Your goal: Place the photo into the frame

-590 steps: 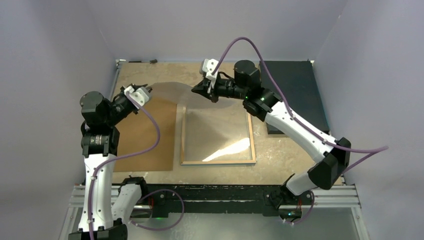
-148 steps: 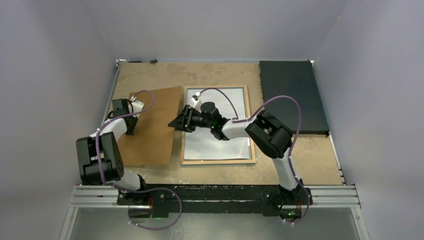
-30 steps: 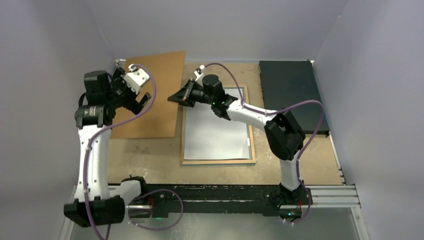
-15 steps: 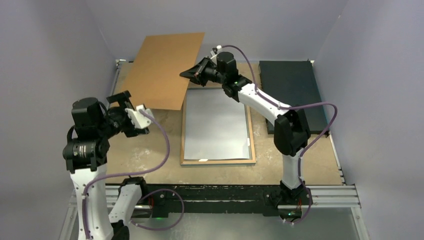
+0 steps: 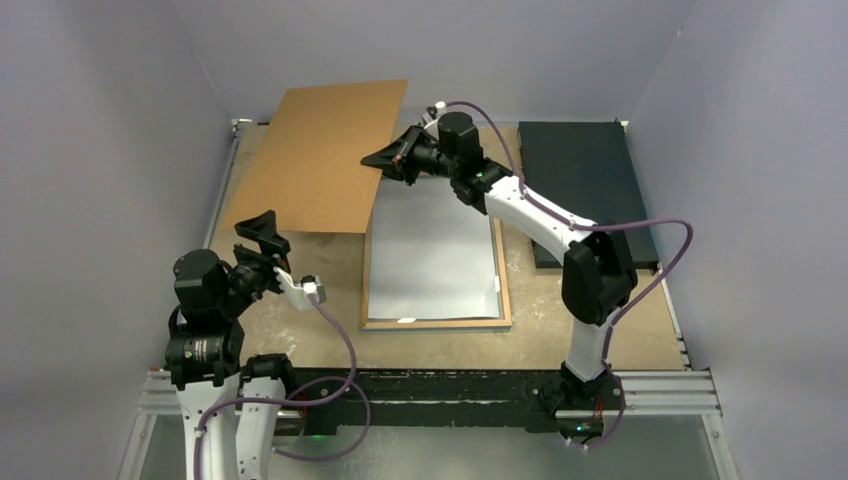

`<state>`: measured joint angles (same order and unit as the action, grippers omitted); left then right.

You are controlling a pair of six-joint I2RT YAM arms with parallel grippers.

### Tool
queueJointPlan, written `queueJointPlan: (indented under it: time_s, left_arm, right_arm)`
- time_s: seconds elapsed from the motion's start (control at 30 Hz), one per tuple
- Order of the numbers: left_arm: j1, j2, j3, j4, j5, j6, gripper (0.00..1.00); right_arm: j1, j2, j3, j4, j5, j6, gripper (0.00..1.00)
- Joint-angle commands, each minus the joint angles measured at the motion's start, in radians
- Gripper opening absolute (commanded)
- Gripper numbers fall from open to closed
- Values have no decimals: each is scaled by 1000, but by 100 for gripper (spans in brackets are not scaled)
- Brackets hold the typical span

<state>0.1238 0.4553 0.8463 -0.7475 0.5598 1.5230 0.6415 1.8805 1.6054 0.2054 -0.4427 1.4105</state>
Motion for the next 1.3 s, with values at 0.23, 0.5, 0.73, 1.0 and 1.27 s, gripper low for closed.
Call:
queueJointPlan:
  time_s: [0.23,0.5,0.73,1.0,1.27]
  left_arm:
    - [2,49,-5,159,7,99,51]
    - [2,43,-28,185,18,106,11]
    - [2,32,-40,229,28,74,0]
    - [2,18,-20,262,78,31,0]
    - [2,62,91,131,130,67,0]
  right_arm:
    - [20,-165,-167,252,-119,90,0]
    - [24,-211,-214,260,-180,64,0]
    - [23,-237,-259,264,-241,33,0]
    - [24,-215,-215,199,-367,-81,7]
    - [21,-175,-69,-66,-438,-399,33]
